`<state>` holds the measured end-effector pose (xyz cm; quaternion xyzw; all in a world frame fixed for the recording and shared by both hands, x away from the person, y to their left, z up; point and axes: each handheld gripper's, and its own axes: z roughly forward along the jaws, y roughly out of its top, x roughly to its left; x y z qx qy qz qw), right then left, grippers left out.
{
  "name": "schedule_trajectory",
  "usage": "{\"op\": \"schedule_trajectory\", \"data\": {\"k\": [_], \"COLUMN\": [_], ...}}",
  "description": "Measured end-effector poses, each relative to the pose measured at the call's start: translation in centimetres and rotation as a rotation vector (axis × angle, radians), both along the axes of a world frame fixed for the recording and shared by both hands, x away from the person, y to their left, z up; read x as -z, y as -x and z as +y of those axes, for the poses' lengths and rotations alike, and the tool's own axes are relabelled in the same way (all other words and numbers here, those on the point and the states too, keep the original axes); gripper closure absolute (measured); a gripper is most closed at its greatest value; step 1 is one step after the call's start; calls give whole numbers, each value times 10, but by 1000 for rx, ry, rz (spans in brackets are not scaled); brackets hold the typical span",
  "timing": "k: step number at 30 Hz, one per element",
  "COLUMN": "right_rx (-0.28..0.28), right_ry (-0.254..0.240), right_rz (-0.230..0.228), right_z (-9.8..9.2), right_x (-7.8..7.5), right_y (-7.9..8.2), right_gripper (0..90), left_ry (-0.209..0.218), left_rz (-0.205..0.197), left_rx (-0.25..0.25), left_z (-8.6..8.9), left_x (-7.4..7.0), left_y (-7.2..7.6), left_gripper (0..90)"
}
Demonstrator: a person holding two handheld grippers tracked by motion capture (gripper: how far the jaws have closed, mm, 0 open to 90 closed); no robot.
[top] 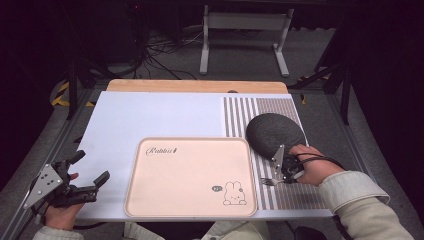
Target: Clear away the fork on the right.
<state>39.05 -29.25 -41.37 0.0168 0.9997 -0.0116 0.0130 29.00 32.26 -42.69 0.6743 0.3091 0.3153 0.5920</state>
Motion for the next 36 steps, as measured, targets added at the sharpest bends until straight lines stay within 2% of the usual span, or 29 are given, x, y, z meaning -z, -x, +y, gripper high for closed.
{"op": "schedule_trajectory", "data": {"k": [15, 22, 29, 36], "right_rx": [-5, 2, 35, 82], "right_ry": [1, 22, -2, -77], "right_rz": [7, 4, -22, -52], "right_z": [0, 2, 1, -1], "right_x": [0, -1, -12, -30], "right_y": [0, 0, 2, 3], "right_gripper": [856, 858, 859, 860], "left_ry": [1, 2, -2, -1], "left_rz": [2, 5, 4, 3], "left_rx": [1, 1, 2, 2], "left_z": [0, 0, 1, 1], "left_x": [0, 0, 0, 0], "left_y": [-1, 0, 0, 0], "left_gripper": [1, 1, 1, 1]}}
